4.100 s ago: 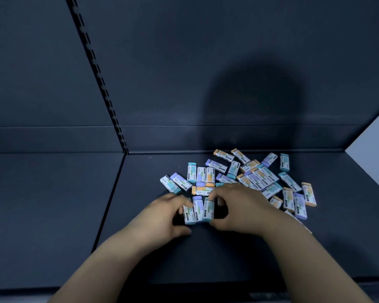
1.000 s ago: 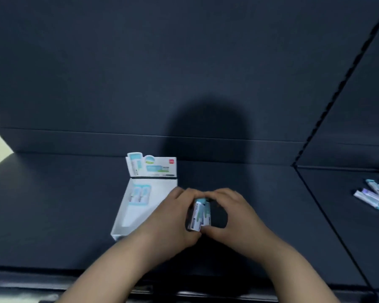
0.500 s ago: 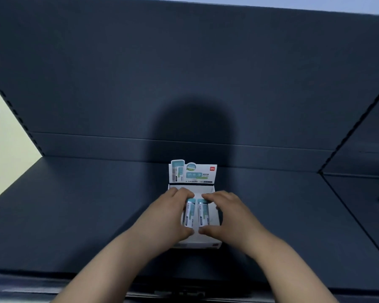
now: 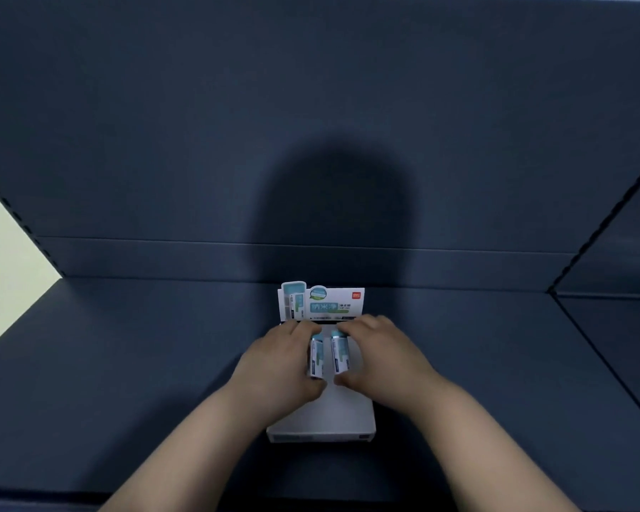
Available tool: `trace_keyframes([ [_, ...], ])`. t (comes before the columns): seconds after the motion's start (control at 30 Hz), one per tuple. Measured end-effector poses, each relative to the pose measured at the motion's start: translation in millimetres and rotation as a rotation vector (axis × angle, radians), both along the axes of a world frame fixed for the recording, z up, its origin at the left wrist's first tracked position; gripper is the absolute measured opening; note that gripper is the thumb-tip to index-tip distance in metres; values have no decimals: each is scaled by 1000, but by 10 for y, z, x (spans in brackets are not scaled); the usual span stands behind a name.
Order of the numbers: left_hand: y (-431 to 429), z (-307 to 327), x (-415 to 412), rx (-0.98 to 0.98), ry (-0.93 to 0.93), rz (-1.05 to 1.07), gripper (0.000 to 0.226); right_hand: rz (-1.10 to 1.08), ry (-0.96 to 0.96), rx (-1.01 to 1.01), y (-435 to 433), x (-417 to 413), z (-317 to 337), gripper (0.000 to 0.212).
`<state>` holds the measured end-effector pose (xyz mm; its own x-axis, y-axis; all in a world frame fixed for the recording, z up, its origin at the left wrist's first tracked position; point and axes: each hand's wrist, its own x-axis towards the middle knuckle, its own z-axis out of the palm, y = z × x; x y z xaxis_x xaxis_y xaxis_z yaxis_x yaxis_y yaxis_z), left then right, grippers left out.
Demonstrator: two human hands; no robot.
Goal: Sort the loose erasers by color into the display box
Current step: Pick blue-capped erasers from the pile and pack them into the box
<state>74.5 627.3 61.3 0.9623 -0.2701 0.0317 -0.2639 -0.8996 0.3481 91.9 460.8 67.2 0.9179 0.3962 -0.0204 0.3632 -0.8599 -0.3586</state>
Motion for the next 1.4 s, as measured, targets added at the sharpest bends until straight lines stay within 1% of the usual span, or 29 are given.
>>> trace_keyframes([
  [0.13,9,-32,73,40,1,19,70,1,-40,-69,30,73,-26,60],
  [0.3,22,-94,160,100,16,30,75,9,-69,-149,52,136,-48,58],
  [0.4,23,-109,187,114,11,32,76,16,-82,-172,71,143,-47,57],
  [0.5,2,-130,201,180,12,25,74,14,-71,-220,73,145,-77,55],
  [0.57,-20,-140,198,209,15,18,72,20,-43,-257,69,135,-107,59],
  [0.63,-21,-153,195,195,36,18,70,27,-10,-284,72,125,-128,63],
  [0.8,43,-159,178,146,51,-1,47,13,-17,-283,86,134,-149,60],
  [0.97,3,-137,155,259,-3,-36,38,4,-20,-292,92,129,-155,60],
  [1.07,-31,-151,136,304,-30,-42,36,-1,-44,-303,87,114,-143,55],
  [1.23,-47,-200,97,308,-61,-35,37,-23,-67,-276,66,58,-154,34],
  [1.4,-38,-218,82,289,-59,-33,42,-31,-61,-251,76,74,-179,37],
])
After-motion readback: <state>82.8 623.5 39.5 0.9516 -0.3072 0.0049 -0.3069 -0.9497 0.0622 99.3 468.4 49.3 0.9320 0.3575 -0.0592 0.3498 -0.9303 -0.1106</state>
